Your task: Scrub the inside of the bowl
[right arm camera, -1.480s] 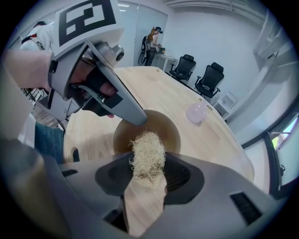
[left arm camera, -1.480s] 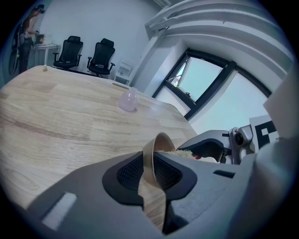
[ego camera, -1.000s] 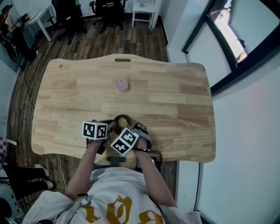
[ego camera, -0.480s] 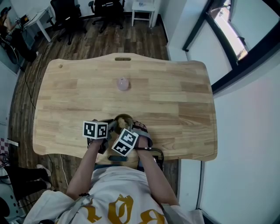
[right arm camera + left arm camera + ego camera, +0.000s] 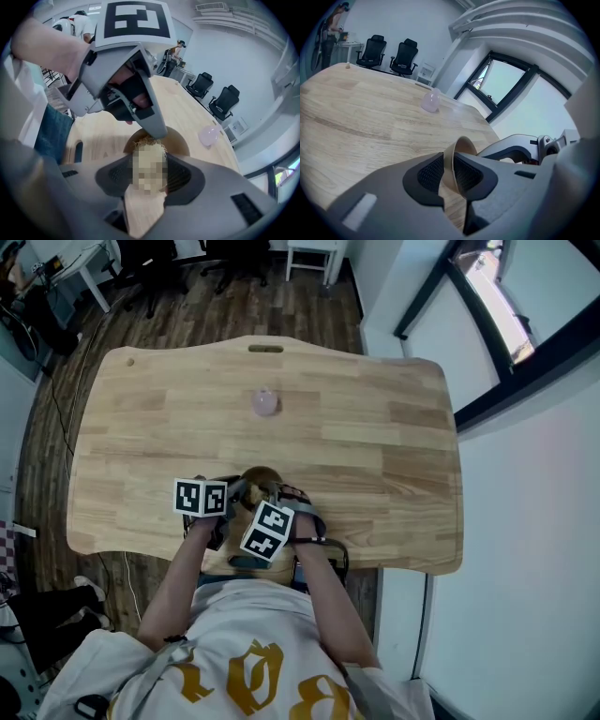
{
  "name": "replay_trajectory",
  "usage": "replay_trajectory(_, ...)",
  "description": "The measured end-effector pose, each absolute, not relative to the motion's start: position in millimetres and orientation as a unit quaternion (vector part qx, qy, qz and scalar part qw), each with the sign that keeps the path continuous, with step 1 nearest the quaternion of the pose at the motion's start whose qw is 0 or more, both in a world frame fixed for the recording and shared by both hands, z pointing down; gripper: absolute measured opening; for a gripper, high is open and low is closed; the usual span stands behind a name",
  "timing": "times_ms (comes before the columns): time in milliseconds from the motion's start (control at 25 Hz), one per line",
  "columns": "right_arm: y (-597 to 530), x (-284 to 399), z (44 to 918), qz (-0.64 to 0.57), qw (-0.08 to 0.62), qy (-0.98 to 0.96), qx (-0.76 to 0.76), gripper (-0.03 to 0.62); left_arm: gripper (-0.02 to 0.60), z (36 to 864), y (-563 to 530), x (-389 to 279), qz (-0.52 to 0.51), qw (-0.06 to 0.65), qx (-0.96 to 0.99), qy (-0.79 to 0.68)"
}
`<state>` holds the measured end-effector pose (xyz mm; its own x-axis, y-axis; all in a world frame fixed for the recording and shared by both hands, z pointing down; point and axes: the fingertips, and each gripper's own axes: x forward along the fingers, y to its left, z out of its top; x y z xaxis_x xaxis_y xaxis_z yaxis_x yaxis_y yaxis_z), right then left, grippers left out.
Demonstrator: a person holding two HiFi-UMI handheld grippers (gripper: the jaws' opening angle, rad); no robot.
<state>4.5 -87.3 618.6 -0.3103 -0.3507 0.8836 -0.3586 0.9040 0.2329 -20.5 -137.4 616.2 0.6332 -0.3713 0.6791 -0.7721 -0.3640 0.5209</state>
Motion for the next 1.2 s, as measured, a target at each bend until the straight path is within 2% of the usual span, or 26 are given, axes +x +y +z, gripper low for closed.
replay_trajectory(240,-77,10,620,0.044,0.548,-0.814,0.188,0.172,0.055,618,-132,-22,0.233,0.437,0.791,-0.359)
replay_trajectory(640,-81,24,622,0.141,0.546,-0.790,0.242,0.173,0.055,616,-134,-20,0.240,0.422,0.797,-0.359)
replay_trajectory(1200,-101,37,615,0.165,0.536,-0.761,0.326,0.173,0.055,609,-132,-18,0.230,0.426,0.801,-0.352)
